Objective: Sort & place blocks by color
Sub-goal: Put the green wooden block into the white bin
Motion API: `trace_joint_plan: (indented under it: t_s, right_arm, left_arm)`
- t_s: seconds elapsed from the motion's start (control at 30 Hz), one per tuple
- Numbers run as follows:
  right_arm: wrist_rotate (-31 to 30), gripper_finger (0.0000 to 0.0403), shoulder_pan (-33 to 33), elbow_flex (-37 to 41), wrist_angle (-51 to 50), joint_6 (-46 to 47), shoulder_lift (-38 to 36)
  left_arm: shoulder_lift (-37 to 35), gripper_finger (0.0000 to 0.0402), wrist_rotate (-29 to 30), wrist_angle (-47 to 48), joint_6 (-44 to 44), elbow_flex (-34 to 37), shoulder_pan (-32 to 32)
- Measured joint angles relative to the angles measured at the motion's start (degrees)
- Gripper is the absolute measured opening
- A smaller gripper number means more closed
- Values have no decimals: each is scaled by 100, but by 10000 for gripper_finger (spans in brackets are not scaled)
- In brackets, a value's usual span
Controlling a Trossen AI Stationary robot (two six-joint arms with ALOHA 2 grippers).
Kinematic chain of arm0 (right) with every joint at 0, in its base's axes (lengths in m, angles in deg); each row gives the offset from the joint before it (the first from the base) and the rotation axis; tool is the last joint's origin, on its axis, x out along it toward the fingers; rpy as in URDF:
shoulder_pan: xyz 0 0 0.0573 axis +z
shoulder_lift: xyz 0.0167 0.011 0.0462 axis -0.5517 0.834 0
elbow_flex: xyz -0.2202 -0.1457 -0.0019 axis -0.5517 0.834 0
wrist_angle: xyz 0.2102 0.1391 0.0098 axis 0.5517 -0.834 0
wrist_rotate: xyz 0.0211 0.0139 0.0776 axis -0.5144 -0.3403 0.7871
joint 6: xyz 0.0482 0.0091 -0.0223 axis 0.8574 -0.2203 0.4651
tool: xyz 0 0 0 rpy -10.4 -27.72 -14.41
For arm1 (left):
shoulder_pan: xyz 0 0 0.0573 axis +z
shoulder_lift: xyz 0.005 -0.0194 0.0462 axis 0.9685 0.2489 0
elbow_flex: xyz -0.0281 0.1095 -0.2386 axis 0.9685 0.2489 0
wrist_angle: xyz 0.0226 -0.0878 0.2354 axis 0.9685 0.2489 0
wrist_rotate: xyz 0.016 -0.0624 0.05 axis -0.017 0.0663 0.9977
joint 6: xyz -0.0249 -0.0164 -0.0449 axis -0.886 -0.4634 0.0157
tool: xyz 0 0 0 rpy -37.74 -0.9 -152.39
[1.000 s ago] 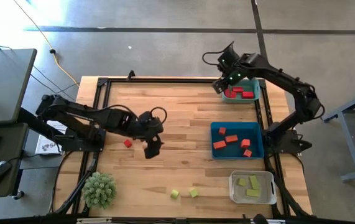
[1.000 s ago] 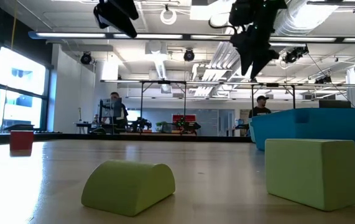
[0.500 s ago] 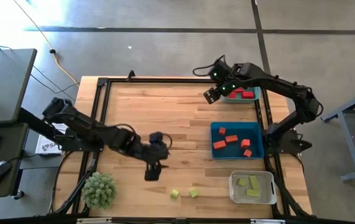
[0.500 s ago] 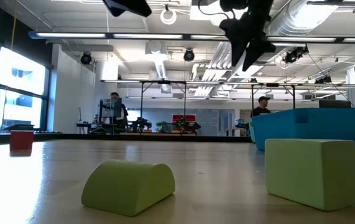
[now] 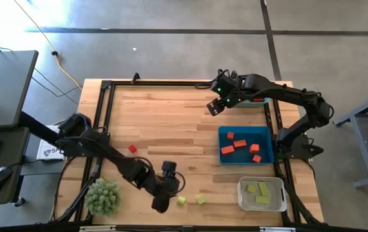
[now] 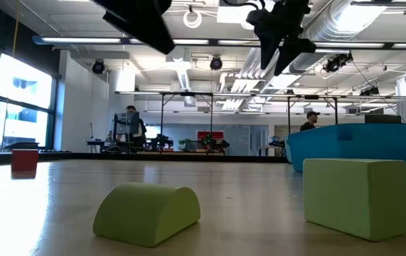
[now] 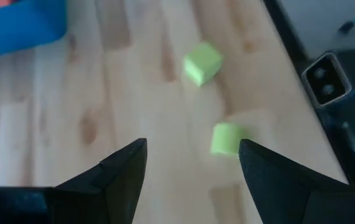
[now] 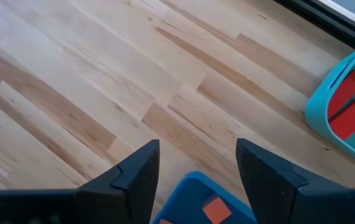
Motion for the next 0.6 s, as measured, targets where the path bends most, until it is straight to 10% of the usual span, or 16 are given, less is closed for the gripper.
trace_joint_plan:
  t_s: [0.6]
  right_arm:
    - [-167, 200, 246, 2, -69, 13, 4]
  left_arm:
    - [1030, 243, -148, -986, 150, -7, -172]
